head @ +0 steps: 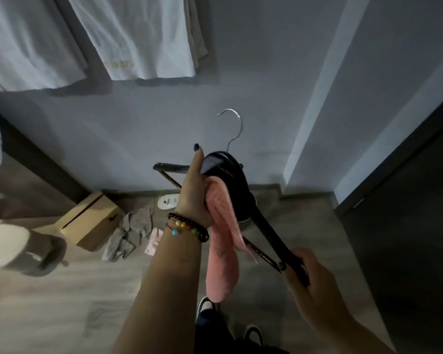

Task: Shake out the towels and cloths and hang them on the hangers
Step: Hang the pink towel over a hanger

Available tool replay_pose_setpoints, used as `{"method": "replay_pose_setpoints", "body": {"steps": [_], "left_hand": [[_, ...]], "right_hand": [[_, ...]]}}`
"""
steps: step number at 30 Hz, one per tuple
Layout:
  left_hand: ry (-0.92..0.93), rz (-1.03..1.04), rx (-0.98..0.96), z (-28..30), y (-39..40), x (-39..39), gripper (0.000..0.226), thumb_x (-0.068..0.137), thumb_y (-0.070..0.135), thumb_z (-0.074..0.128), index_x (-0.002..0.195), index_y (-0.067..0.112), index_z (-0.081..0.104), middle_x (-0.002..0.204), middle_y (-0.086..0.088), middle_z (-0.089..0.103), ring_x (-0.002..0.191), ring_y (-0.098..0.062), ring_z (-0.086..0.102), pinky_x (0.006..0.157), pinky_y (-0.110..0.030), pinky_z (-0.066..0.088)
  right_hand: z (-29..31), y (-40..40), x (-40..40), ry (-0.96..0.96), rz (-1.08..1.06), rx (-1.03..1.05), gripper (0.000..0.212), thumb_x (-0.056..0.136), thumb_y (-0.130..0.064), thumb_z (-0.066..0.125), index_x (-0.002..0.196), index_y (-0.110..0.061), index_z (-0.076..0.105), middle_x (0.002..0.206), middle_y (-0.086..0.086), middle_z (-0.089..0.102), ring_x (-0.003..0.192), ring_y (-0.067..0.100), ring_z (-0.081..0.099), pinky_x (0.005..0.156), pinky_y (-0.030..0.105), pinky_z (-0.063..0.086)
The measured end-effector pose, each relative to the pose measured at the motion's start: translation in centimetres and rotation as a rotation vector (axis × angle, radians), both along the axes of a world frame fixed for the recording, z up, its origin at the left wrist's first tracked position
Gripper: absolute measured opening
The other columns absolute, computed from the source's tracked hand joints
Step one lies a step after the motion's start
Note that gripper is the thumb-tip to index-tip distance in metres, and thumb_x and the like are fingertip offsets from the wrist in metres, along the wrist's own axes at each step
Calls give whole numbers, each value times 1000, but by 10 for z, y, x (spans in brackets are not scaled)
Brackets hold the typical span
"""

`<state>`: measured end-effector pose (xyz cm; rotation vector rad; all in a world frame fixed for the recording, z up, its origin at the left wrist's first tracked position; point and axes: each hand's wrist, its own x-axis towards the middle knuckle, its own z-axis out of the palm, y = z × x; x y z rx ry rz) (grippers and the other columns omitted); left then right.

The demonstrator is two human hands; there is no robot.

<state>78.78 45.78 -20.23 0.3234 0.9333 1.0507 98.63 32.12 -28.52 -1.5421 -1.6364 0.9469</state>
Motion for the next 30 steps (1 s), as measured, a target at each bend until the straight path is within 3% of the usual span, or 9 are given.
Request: {"method": "replay_pose_setpoints", "body": {"steps": [2,5,8,12,16,19,24,28,30], "left_hand": [[15,41,-16,0,-10,1,57,95,57,38,95,5,61,64,-7,70,43,-17,63,40,-18,48],[25,101,12,2,-17,-1,50,94,56,42,97,10,60,67,-4,70,49,-17,65,46,-22,51],[14,122,53,9,-23,-6,49,93,56,43,88,11,63,66,-2,69,51,-16,65,49,-23,53],[-55,141,113,14,-27,-4,62,95,53,44,48,20,69,59,1,67,50,-11,65,50,-19,51],[-108,155,95,21,-27,-10,63,91,56,47,47,18,68,60,3,64,46,-12,62,50,-20,51],[-134,188,84,27,-23,-21,60,91,54,49,49,16,68,62,2,66,49,-13,62,54,-22,51],[-30,198,66,34,-13,-53,41,87,48,50,88,7,53,62,-4,63,55,-18,60,65,-28,49],[40,236,131,35,-1,-72,33,87,33,44,71,6,56,61,-5,56,50,-20,60,85,-36,47],[70,225,159,36,3,-77,34,87,30,42,69,7,59,64,-7,58,47,-18,55,73,-35,47]], "right_hand": [[3,-1,0,144,-71,-41,36,85,-57,45,94,-26,63,72,8,62,62,21,58,54,31,45],[12,13,2,391,-177,-254,38,100,-35,45,92,-6,69,82,11,69,77,19,65,61,15,49],[37,34,6,250,18,-275,20,96,-10,52,87,-13,69,79,3,69,71,6,63,63,10,45],[63,61,-3,177,259,-173,29,83,4,68,88,-25,67,83,-9,69,76,-1,64,71,9,47],[76,78,-35,184,368,-158,26,69,-1,81,79,-19,66,62,-14,65,60,0,58,60,11,47],[80,90,-54,121,367,-151,20,77,-4,76,72,-22,69,72,3,68,70,15,65,72,25,51],[86,113,-68,193,216,-73,17,91,-18,60,74,-15,59,70,8,61,68,17,58,67,36,46],[94,134,-70,168,7,48,17,96,-21,50,80,-19,53,67,-6,55,63,8,51,63,29,39],[101,146,-73,141,-86,90,15,99,-21,46,89,-15,55,72,-5,56,66,10,52,62,27,39]]}}
